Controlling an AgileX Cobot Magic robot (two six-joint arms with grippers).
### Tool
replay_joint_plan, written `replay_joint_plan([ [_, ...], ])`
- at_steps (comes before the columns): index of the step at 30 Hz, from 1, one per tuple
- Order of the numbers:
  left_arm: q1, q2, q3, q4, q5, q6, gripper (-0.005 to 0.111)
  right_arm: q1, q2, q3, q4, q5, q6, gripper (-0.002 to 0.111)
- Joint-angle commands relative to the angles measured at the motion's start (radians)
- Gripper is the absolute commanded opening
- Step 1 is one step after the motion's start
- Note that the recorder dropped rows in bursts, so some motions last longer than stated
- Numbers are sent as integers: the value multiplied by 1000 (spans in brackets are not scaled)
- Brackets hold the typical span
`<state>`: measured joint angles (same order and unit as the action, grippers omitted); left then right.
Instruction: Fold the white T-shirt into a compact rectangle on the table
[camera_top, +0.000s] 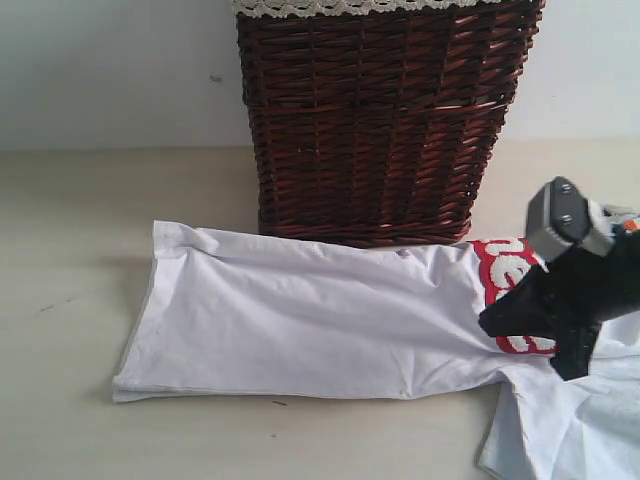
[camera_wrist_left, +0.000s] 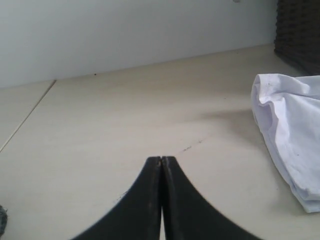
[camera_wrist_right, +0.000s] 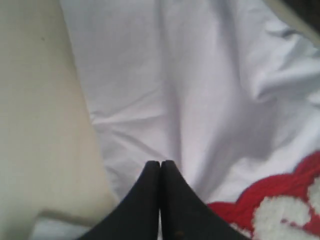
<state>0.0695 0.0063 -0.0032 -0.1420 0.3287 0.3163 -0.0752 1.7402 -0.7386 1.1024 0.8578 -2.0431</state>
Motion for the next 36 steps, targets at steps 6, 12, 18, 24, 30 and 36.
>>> replay_joint_plan([
  [6, 0, -6, 3, -1, -16, 1, 1, 231, 164, -68, 24, -295, -29, 0],
  [12, 0, -6, 3, -1, -16, 1, 1, 296, 208, -68, 24, -332, -29, 0],
  [18, 0, -6, 3, -1, -16, 1, 1, 308, 210, -68, -84, -238, 34, 0],
  [24, 0, -6, 3, -1, -16, 1, 1, 308, 208, -68, -347, 19, 151, 0],
  [30, 0, -6, 3, -1, -16, 1, 1, 308, 201, -76, -346, 27, 169, 0],
  [36, 0, -6, 3, -1, -16, 1, 1, 308, 88, -153, -216, 27, 165, 0],
])
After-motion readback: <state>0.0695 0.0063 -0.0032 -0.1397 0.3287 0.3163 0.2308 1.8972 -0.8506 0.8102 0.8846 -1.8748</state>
